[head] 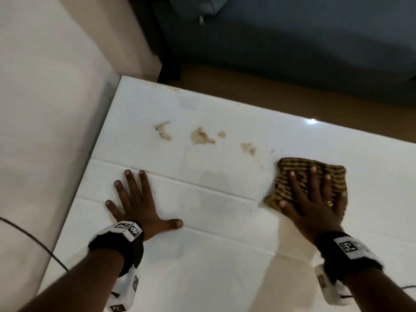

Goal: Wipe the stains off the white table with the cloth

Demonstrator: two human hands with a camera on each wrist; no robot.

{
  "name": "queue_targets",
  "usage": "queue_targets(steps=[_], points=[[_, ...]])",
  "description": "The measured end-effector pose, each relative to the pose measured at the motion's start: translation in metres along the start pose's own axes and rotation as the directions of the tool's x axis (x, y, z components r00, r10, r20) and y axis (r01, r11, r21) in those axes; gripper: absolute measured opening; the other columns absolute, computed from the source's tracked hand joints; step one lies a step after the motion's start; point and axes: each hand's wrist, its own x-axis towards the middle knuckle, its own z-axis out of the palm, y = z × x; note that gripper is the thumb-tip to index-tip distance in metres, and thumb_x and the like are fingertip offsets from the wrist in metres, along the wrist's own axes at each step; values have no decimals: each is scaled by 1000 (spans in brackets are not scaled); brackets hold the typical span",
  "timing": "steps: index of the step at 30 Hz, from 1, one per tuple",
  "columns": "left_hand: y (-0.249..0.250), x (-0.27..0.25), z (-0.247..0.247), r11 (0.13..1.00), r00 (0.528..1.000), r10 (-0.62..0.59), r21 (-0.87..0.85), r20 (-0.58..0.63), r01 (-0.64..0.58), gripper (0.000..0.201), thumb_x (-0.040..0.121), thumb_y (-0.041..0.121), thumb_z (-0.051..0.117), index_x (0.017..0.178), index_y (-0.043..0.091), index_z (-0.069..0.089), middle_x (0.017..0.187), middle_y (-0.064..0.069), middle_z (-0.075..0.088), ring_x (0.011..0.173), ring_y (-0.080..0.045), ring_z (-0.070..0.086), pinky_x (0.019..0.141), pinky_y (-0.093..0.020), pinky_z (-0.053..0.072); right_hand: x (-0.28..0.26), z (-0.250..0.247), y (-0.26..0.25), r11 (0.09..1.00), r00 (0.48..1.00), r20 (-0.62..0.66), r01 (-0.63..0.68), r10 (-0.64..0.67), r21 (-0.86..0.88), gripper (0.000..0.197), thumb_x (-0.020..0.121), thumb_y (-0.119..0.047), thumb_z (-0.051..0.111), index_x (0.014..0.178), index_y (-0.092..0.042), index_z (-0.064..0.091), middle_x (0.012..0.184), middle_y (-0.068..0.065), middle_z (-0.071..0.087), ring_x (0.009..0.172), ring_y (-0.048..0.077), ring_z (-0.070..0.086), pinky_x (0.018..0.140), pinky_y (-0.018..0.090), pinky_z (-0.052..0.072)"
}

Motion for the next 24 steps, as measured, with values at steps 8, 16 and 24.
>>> queue_targets(steps=[8, 16, 24], points=[[1, -1, -9, 1000, 998, 7, 23, 67, -9, 177, 24, 85, 76, 136, 28, -49, 140, -5, -60, 137, -42, -44, 109, -77, -2, 41, -5, -124, 983, 981, -58, 183, -183, -7, 76, 88, -79, 27, 147, -59, -16, 161, 2, -34, 147, 37, -28, 112, 66, -13], [0, -3, -15, 1000, 995, 9, 25, 98, -12, 177, 26, 85, 77, 134, 28, -51, 137, -8, -63, 134, -43, -47, 109, -77, -6, 35, -13, -78, 995, 996, -15, 86, -87, -54, 76, 80, -84, 10, 146, -59, -20, 155, -9, -41, 148, 28, -29, 117, 62, -10], [0, -4, -13, 1000, 996, 20, 7, 82, -20, 175, 28, 82, 78, 136, 30, -50, 138, -7, -62, 134, -43, -48, 109, -77, -7, 37, 2, -165, 922, 931, -30, 357, -365, -154, 73, 89, -78, 19, 149, -55, -17, 161, 1, -32, 149, 38, -23, 113, 64, -14]])
